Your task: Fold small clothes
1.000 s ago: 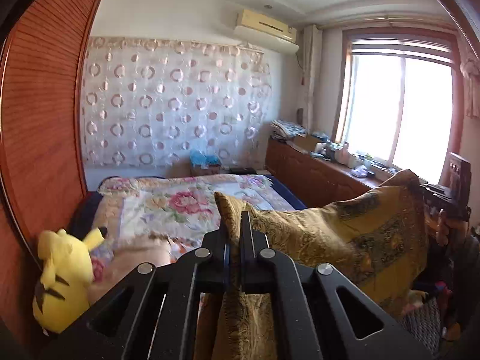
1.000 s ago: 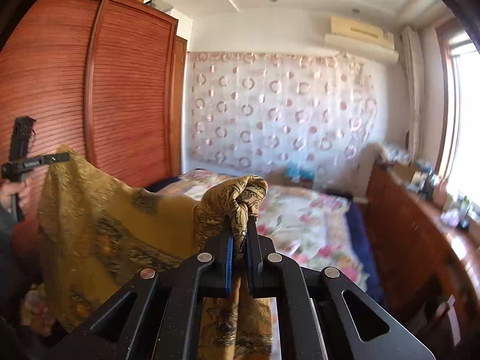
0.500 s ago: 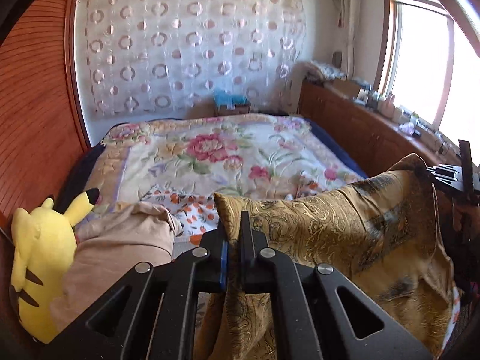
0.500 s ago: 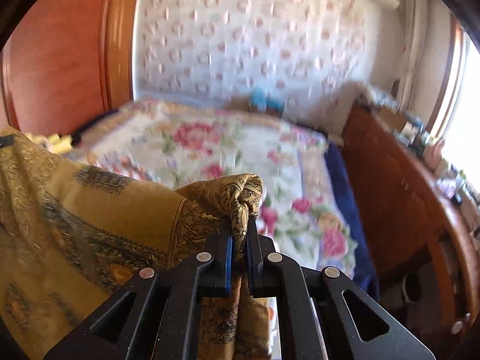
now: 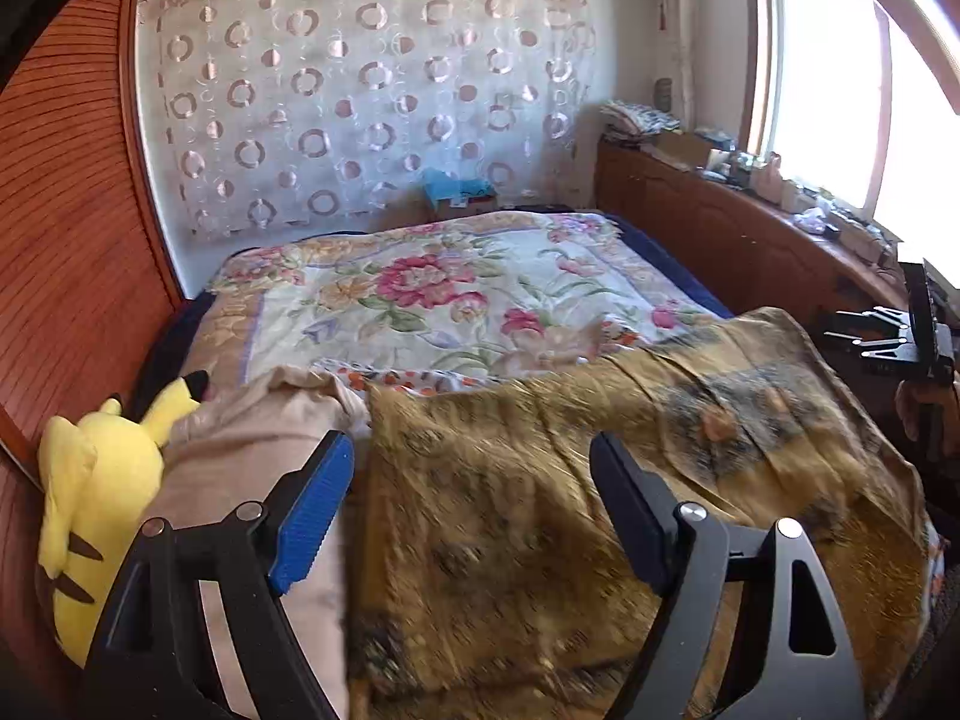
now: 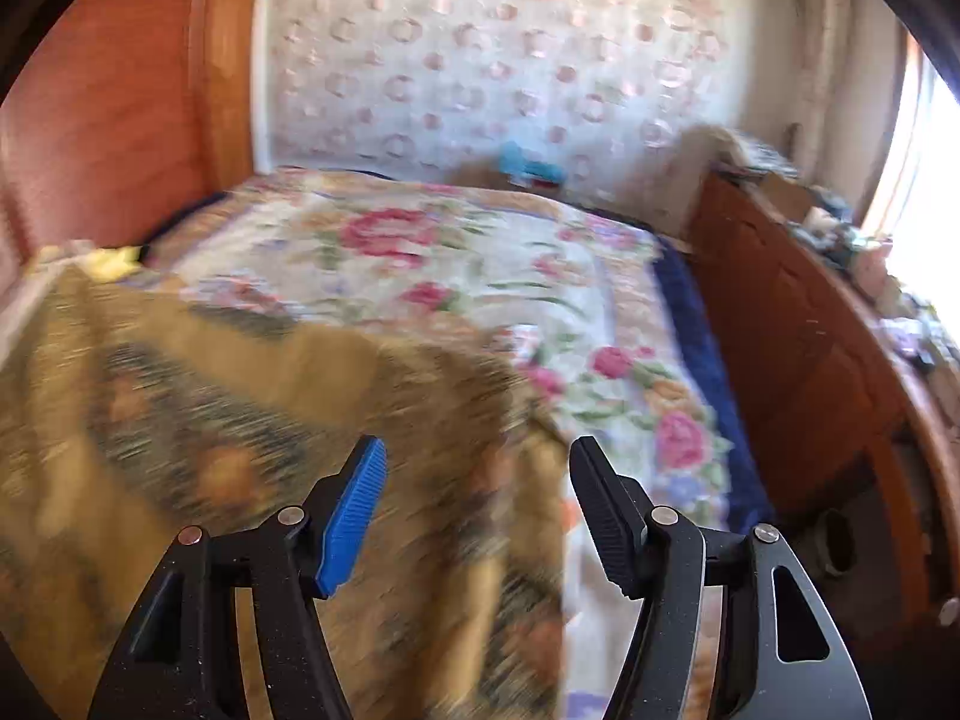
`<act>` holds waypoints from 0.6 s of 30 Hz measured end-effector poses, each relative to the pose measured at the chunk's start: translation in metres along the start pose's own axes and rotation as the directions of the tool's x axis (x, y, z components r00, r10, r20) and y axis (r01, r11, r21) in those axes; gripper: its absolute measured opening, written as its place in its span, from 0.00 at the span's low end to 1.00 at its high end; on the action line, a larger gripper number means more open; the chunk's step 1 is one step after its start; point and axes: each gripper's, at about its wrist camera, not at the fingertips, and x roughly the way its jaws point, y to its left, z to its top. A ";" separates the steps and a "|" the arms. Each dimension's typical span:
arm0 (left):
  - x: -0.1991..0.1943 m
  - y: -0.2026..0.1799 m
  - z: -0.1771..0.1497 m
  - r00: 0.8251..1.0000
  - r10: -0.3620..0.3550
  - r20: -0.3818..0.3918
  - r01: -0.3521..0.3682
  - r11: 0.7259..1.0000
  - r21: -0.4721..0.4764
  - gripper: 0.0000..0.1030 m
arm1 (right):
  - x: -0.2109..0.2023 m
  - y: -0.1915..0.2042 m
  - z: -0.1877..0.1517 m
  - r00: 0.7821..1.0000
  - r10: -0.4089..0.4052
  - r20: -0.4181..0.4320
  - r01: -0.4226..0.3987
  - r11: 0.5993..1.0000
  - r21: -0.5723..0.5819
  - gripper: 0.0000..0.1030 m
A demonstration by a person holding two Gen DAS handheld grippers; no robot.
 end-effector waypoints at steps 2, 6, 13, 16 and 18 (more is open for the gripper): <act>-0.008 -0.008 -0.013 0.998 -0.046 -0.039 0.044 0.998 -0.034 0.79 | -0.020 0.017 -0.011 0.998 0.067 -0.001 -0.067 0.998 -0.022 0.64; -0.007 -0.034 -0.036 0.987 -0.115 -0.113 0.112 0.993 -0.029 0.79 | -0.050 0.058 -0.032 0.970 0.239 -0.040 -0.241 0.970 -0.038 0.64; 0.025 -0.097 -0.068 0.948 -0.199 -0.249 0.219 0.974 0.056 0.62 | -0.053 0.125 -0.062 0.924 0.352 -0.153 -0.367 0.926 -0.090 0.54; 0.036 -0.110 -0.079 0.936 -0.193 -0.293 0.225 0.971 0.077 0.61 | -0.049 0.130 -0.069 0.923 0.346 -0.169 -0.366 0.925 -0.100 0.52; 0.037 -0.119 -0.082 0.946 -0.158 -0.282 0.202 0.970 0.136 0.61 | -0.049 0.136 -0.073 0.927 0.330 -0.178 -0.354 0.927 -0.125 0.51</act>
